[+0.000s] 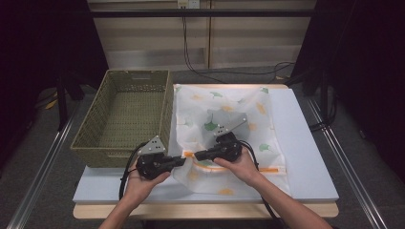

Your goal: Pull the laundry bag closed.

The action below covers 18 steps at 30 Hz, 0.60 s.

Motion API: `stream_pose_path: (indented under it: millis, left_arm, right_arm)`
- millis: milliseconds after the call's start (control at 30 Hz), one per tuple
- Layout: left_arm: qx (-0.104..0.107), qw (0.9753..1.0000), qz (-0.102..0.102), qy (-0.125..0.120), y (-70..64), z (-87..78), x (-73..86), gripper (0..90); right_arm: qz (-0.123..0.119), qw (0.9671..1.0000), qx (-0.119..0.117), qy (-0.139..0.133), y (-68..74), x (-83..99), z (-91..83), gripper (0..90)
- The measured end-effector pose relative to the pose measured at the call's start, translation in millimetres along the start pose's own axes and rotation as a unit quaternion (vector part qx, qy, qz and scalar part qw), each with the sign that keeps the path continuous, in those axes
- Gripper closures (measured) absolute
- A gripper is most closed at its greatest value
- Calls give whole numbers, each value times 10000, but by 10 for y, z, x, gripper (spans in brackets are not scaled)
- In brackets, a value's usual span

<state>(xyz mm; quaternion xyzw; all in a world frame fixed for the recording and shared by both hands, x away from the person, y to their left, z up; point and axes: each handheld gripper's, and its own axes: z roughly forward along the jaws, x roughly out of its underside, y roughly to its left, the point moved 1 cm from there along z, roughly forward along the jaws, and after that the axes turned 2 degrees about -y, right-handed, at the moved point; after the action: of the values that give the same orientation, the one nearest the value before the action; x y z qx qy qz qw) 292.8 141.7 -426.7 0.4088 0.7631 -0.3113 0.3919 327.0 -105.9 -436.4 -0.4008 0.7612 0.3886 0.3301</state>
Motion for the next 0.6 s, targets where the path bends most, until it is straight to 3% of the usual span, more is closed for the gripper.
stream_pose_path:
  millis: [600]
  left_arm:
    - [9, 9999, -85, -97, 19, -16, 4, 880]
  right_arm:
    - [3, 10000, 73, -11, -4, 47, -53, 900]
